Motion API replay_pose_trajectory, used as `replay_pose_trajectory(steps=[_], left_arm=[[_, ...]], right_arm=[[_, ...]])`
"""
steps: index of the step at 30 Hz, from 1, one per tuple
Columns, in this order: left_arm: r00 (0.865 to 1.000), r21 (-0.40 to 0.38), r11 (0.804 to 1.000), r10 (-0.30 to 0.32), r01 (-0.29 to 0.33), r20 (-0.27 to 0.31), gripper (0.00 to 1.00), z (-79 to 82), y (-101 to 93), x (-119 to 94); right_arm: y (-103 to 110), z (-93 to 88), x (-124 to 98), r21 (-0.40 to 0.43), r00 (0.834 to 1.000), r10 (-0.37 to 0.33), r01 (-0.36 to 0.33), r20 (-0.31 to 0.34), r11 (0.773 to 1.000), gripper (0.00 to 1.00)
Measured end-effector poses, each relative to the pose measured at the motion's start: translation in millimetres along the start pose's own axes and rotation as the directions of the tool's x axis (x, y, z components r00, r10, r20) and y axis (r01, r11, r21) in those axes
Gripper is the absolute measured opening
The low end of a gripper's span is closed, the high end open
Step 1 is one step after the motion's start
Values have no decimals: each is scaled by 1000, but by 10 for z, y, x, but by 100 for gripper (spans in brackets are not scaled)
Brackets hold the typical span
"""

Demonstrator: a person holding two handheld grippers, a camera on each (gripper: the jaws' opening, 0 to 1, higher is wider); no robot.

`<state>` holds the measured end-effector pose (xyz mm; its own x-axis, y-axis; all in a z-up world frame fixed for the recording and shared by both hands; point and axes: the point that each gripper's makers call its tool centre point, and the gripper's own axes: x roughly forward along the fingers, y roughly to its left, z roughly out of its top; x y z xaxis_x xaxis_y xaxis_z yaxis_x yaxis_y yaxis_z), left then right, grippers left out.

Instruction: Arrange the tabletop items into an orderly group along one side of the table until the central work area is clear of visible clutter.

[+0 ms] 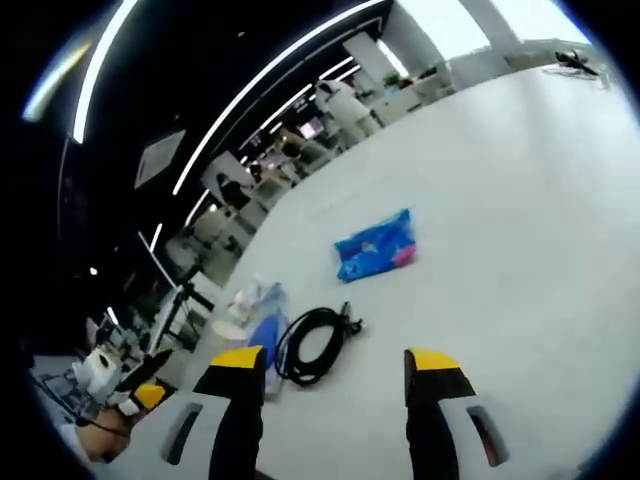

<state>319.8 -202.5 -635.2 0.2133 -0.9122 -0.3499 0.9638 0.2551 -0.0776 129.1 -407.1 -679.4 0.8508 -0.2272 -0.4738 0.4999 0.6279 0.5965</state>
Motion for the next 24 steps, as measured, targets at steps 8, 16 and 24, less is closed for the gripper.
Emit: replay_pose_trajectory(steps=[8,16,24], left_arm=[[998,-53,997,50,-49,24,100,-44,133,-58],[996,-23,996,82,-82,15,94,-51,199,-75],[994,-47,993,111,-111,-8,99,-110,274,-87]], right_arm=[[60,-57,25,-39,1000,2,-3,-25,999,56],[88,-119,53,-58,999,-7,4,-42,998,55],[199,-340,166,-100,994,-14,3,-110,995,54]])
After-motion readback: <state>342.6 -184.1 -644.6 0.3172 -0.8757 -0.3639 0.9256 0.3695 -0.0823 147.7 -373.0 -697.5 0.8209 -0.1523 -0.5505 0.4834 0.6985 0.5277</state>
